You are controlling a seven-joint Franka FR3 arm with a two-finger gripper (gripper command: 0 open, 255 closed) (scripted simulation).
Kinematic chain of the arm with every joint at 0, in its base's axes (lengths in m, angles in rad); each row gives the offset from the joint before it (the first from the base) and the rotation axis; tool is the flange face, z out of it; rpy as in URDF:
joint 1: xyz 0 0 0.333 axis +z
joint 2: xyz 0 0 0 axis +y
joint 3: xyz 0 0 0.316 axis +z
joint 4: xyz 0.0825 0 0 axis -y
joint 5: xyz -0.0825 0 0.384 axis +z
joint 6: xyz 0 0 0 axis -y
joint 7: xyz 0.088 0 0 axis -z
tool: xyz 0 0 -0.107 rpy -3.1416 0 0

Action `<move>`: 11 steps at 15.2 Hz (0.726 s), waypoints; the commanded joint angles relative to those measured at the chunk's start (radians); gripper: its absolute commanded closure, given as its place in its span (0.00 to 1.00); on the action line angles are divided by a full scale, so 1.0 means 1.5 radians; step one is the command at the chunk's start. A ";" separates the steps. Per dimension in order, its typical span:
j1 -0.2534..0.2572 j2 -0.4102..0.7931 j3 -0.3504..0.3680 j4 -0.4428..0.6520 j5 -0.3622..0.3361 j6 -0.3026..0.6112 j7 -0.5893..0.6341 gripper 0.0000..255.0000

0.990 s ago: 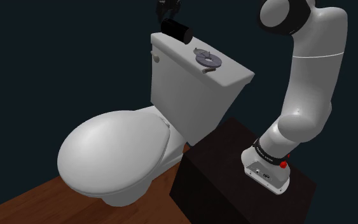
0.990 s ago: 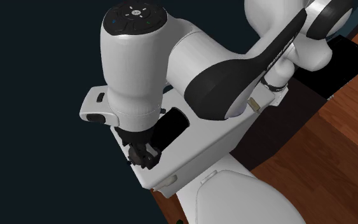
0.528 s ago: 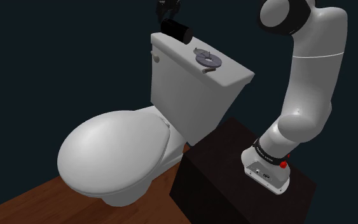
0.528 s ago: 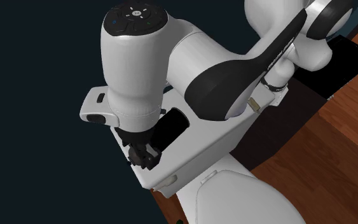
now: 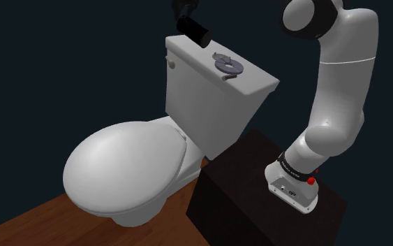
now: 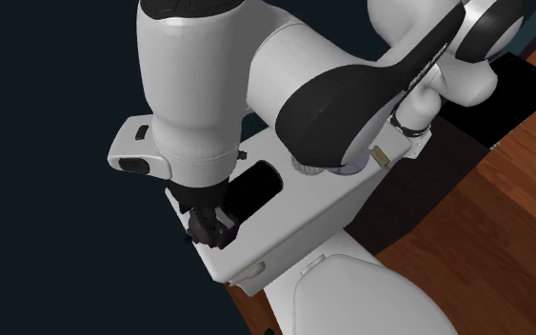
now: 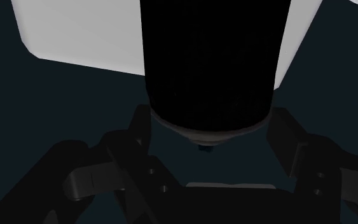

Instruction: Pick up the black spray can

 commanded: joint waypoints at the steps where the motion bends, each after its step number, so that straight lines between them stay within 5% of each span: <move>1: 0.001 0.005 0.000 0.028 0.000 -0.022 0.001 1.00; 11: 0.001 0.069 0.000 0.209 0.000 -0.140 0.001 1.00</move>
